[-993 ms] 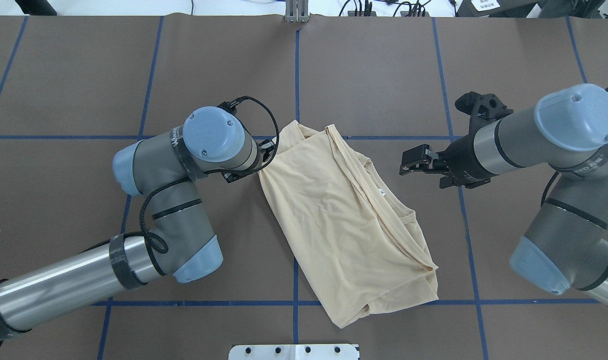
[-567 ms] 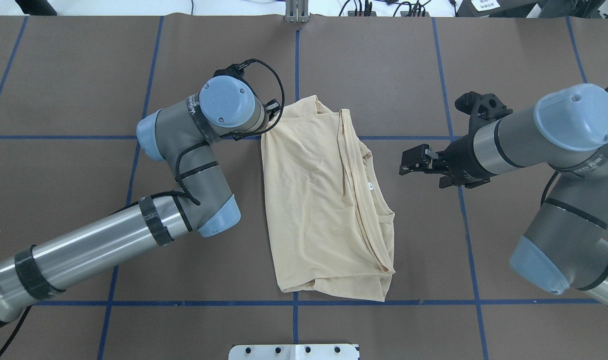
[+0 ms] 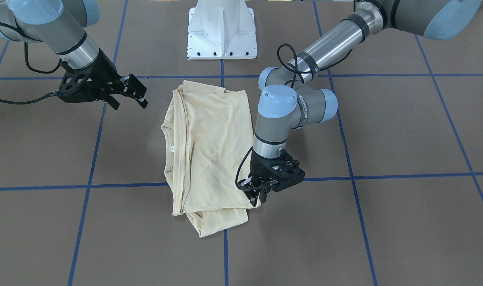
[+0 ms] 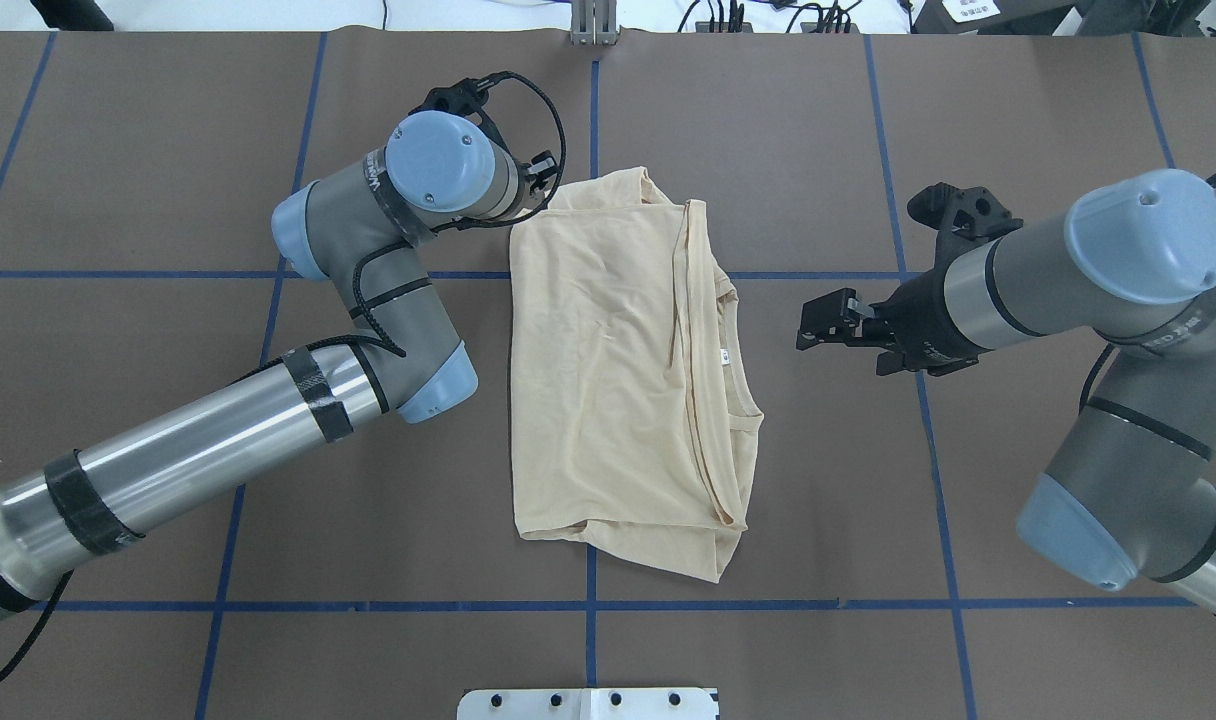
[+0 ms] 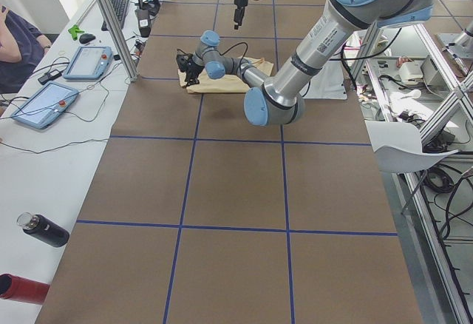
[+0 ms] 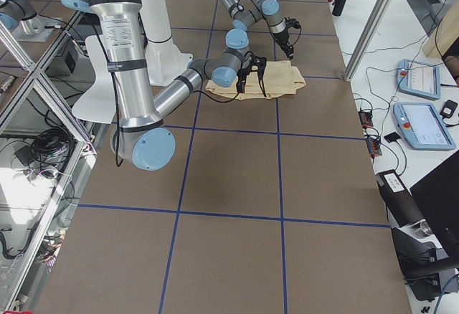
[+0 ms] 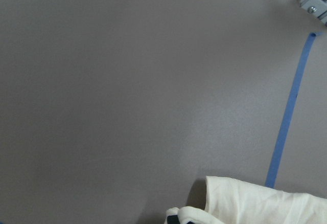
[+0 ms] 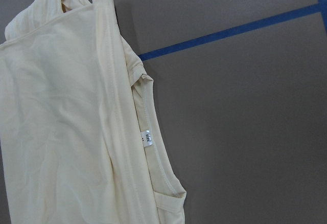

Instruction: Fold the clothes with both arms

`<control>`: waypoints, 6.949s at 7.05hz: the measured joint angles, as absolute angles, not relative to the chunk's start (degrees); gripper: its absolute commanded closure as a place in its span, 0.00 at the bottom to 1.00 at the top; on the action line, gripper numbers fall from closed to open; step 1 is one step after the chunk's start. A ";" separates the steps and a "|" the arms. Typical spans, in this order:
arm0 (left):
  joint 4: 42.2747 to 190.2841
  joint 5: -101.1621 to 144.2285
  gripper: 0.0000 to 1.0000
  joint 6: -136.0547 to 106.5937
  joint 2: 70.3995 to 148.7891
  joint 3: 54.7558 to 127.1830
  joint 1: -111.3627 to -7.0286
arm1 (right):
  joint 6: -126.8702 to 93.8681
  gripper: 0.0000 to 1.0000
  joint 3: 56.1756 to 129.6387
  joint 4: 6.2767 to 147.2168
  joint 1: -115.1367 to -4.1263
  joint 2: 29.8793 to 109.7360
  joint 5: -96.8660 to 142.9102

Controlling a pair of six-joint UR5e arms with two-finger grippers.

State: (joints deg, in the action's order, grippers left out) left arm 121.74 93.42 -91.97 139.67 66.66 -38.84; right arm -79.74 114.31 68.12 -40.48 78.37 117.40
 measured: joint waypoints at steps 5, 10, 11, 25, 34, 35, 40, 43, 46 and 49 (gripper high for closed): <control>114.35 97.61 0.00 -82.77 126.28 89.52 -40.90 | -71.65 0.08 114.47 80.72 -27.92 69.66 103.30; 112.94 97.74 0.00 -82.26 121.47 94.85 -40.91 | -58.06 0.41 111.92 83.29 -18.24 68.33 93.59; 113.01 97.77 0.00 -82.26 121.42 94.71 -40.86 | -57.01 0.49 111.30 83.26 -17.56 68.33 93.11; 113.57 97.54 0.00 -82.44 121.51 93.24 -40.49 | -55.37 1.00 111.27 83.90 -16.05 70.14 94.01; 113.73 97.41 0.00 -82.28 121.75 92.59 -40.43 | -68.21 0.00 112.38 83.75 -24.53 73.65 109.34; 113.78 97.42 0.00 -82.25 121.79 92.48 -40.43 | -68.04 0.00 112.37 83.71 -25.59 73.05 109.21; 113.90 97.44 0.00 -82.19 121.81 92.18 -40.52 | -62.83 0.00 101.95 83.70 -29.92 63.19 104.13; 113.98 97.47 0.00 -82.26 121.89 91.58 -40.52 | -59.83 0.00 98.37 83.75 -30.46 62.69 104.24; 113.99 97.47 0.00 -82.27 121.88 91.50 -40.52 | -57.87 0.00 95.82 83.39 -30.49 61.39 104.37; 113.99 97.47 0.00 -82.27 121.96 91.49 -40.51 | -57.42 0.00 94.50 83.35 -30.37 60.92 104.65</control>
State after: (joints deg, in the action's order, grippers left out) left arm 113.99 97.47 -82.27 121.96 91.49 -40.51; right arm -57.42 94.50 83.35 -30.37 60.92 104.65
